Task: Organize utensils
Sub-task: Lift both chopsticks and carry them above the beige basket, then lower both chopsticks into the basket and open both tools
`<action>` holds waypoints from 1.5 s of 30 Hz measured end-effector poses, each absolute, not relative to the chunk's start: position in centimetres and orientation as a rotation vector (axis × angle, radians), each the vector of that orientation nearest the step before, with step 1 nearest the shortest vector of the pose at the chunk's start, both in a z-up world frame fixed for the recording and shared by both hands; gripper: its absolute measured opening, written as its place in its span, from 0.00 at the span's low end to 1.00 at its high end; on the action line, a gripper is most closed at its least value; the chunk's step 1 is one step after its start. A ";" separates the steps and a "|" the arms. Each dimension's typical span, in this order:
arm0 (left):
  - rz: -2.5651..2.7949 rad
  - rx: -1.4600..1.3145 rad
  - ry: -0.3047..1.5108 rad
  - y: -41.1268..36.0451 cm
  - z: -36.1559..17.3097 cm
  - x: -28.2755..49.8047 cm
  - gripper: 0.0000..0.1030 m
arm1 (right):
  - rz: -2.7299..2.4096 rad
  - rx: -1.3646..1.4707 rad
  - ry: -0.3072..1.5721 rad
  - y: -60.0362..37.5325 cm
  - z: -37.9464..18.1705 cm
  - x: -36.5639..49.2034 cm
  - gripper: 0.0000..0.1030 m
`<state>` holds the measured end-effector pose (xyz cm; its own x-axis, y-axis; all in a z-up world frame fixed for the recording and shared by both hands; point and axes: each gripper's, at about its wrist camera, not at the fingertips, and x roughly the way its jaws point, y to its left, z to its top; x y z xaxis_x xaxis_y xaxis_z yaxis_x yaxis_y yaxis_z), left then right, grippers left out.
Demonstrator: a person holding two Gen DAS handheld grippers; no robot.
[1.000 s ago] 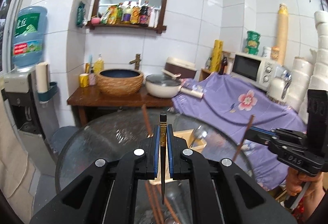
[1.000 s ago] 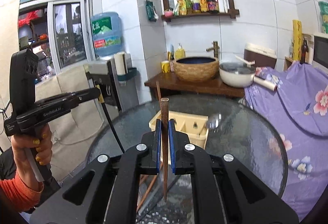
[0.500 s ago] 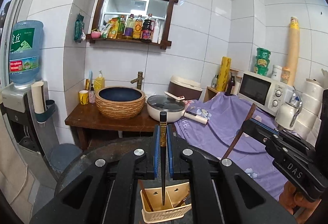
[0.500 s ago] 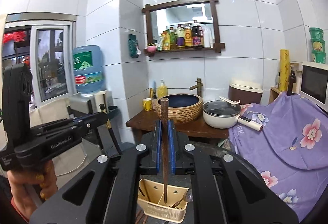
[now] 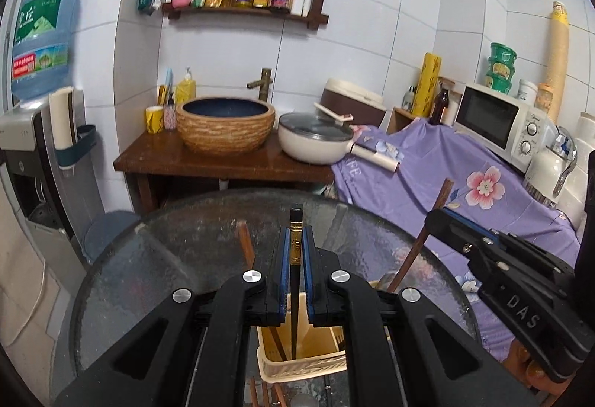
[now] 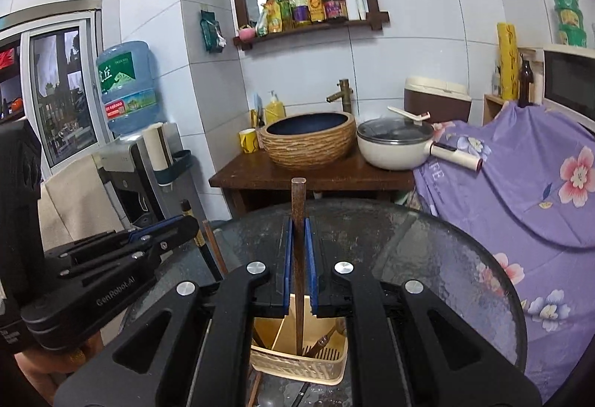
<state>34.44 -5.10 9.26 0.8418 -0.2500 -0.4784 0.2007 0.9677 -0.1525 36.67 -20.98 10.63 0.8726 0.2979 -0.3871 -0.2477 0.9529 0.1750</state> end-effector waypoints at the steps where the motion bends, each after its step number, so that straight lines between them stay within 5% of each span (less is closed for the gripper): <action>1: -0.238 -0.099 0.528 -5.1 8.9 34.6 0.07 | 0.283 0.120 0.426 -21.0 10.4 36.8 0.08; 17: -0.238 -0.095 0.572 -5.6 6.8 35.2 0.07 | 0.266 0.142 0.360 -21.9 11.8 37.3 0.07; 33: -0.249 -0.098 0.573 -6.1 6.8 34.8 0.08 | 0.244 0.063 0.406 -20.2 6.9 38.5 0.08; 35: -0.253 -0.110 0.572 -5.9 6.8 34.8 0.16 | 0.242 0.051 0.408 -20.2 6.7 38.4 0.10; 36: -0.252 -0.111 0.568 -5.8 6.9 34.7 0.24 | 0.246 0.050 0.409 -20.3 6.7 38.3 0.19; 38: -0.259 -0.115 0.554 -5.6 7.0 34.2 0.38 | 0.251 0.056 0.403 -20.6 6.5 37.7 0.53; 45: -0.272 -0.100 0.477 -4.8 7.6 30.6 0.62 | 0.236 0.058 0.390 -21.9 6.3 34.8 0.53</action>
<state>30.60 -4.76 7.65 0.8531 -0.2816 -0.4392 0.2349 0.9590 -0.1584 34.80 -21.88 6.33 0.8979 0.2392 -0.3695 -0.2168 0.9709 0.1017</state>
